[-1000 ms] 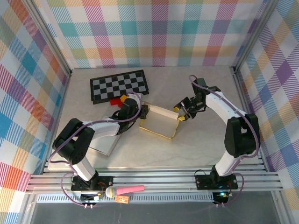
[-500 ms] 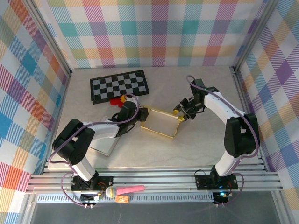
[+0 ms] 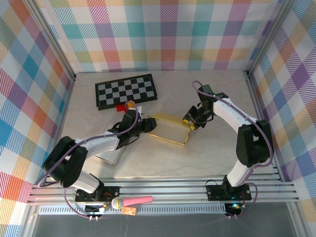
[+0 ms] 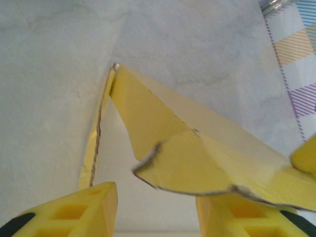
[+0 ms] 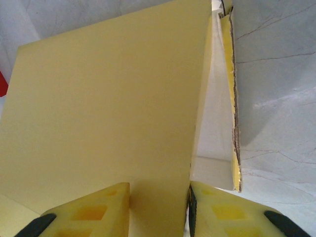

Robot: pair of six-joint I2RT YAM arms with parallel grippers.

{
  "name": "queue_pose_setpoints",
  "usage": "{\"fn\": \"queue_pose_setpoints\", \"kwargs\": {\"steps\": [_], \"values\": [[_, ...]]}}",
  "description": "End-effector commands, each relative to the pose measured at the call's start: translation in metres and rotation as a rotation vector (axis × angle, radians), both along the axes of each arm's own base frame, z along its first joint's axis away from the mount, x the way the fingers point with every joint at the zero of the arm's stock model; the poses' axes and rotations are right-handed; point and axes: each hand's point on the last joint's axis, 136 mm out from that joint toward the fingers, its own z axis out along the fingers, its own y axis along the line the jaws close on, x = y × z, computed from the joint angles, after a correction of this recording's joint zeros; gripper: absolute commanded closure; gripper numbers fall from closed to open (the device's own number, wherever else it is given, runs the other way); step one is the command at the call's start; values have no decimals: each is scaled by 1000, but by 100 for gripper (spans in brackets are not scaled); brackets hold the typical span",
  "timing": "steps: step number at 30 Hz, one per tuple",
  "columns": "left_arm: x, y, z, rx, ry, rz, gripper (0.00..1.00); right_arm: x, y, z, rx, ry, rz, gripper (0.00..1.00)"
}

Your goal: Fold the paper box

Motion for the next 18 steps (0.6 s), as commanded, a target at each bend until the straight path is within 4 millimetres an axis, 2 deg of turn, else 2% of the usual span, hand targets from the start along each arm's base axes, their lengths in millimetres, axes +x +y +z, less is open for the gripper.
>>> {"fn": "queue_pose_setpoints", "kwargs": {"steps": [1,5,7,9,12,14,18], "values": [[-28,-10,8,-84,72,-76,56,-12,-5,-12,-48,25,39,66],[-52,-23,32,-205,137,-173,61,-13,-8,-14,-74,20,57,67],[-60,-23,59,-255,121,-189,64,-13,-11,-16,-90,17,70,67],[-66,-18,88,-265,91,-188,66,-14,-13,-18,-107,9,85,68],[-70,-4,119,-225,52,-171,67,-13,-18,-21,-135,-3,111,68],[-68,8,127,-157,48,-140,67,-13,-20,-23,-155,-9,131,68],[-54,35,116,-18,122,-94,68,-10,-24,-24,-183,-27,168,68]]}}
